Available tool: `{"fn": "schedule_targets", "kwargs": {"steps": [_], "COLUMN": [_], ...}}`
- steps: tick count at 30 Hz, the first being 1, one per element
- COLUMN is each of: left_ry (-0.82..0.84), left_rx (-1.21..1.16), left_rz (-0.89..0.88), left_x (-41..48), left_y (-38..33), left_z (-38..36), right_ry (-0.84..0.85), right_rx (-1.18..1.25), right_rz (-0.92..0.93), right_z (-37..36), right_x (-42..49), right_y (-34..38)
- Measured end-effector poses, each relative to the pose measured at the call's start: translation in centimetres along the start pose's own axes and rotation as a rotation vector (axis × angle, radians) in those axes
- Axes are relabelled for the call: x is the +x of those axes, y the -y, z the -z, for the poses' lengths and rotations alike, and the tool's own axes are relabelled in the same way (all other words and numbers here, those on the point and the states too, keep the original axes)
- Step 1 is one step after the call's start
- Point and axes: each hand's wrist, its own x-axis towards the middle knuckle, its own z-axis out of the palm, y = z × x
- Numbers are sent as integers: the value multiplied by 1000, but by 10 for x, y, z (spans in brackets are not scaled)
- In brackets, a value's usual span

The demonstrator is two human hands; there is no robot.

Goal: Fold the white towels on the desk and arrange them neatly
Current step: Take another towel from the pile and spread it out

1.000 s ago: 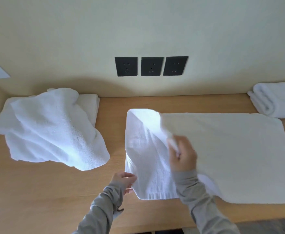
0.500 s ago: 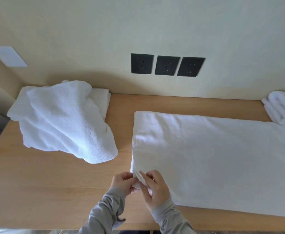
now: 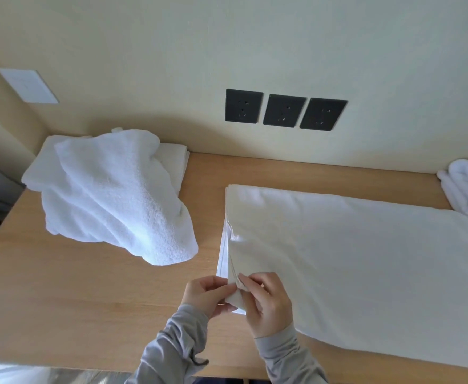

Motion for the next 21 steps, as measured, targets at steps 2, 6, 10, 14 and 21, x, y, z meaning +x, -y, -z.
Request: {"fn": "schedule_targets", "kwargs": {"steps": [2,6,10,14,21], "left_ry": [-8,1,27,68,103], "left_rx": [0,-38,-125,-150,-46], "left_rz": [15,49,104,149,187], "left_x": [-1,-3,-4,0,14], "left_y": [1,0,-4,-7,-6], "left_z": [0,-4,-4,0,6], "right_ry": [15,-12,9,95,78], "right_rx": [10,32,34,-60,6], "right_rz": [18,46,68,99,21], "right_z": [2,2,-1,-1,-4], "right_x": [-1,-5,-16,-24,-13], "right_y": [2,5,5,-3,-17]}}
